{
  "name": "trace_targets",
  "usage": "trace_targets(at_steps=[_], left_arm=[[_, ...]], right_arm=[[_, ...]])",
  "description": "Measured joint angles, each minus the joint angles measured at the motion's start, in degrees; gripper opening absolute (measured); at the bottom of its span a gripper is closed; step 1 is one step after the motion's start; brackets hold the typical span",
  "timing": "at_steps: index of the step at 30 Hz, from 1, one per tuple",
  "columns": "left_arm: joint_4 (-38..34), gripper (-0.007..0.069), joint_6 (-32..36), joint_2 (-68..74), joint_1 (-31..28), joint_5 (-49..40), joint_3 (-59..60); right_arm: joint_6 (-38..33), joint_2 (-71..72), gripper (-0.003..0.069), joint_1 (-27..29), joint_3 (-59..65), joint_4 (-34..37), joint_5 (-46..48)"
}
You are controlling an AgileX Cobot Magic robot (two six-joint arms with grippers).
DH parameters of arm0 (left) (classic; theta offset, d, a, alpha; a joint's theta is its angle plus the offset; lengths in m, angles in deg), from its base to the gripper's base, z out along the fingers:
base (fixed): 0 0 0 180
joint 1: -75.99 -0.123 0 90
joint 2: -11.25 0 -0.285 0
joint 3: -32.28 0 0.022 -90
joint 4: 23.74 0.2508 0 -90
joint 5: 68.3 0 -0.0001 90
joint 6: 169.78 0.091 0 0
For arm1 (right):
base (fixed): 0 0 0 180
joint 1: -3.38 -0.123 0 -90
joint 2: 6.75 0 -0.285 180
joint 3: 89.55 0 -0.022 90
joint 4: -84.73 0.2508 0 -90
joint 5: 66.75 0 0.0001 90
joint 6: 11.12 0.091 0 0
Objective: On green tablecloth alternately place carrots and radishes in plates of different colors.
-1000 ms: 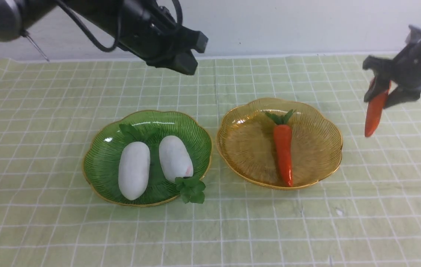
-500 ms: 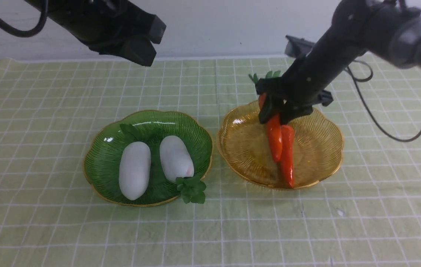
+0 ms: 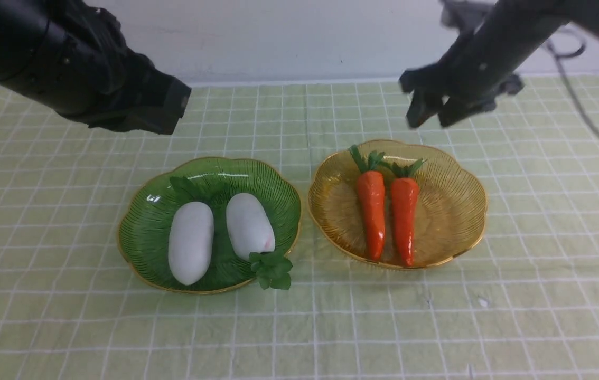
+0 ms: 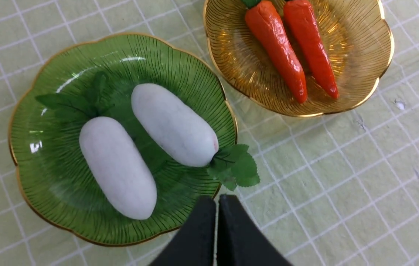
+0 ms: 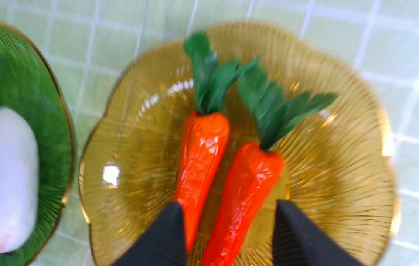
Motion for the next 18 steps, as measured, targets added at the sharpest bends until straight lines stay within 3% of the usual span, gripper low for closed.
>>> trace_targets(at_steps=[1, 3, 7, 10, 18], left_arm=[[0.0, -0.0008, 0.0, -1.7, 0.0, 0.7, 1.5], [-0.2, -0.0008, -0.1, -5.3, 0.0, 3.4, 5.3], [-1.2, -0.0008, -0.1, -10.5, 0.0, 8.5, 11.7], [-2.3, -0.0008, -0.1, -14.4, 0.0, 13.2, 16.6], [-5.6, -0.0008, -0.1, -19.7, 0.0, 23.5, 28.2]], right_arm=[[0.1, 5.0, 0.0106, 0.2, 0.9, -0.5, 0.1], [0.2, 15.0, 0.0019, 0.2, 3.2, -1.1, 0.3], [-0.1, 29.1, -0.0011, 0.2, 10.5, -1.6, -0.9], [-1.3, 41.1, -0.0013, 0.2, 20.5, -2.1, -7.4], [-3.6, 85.3, -0.0014, 0.2, 75.3, -1.8, -60.1]])
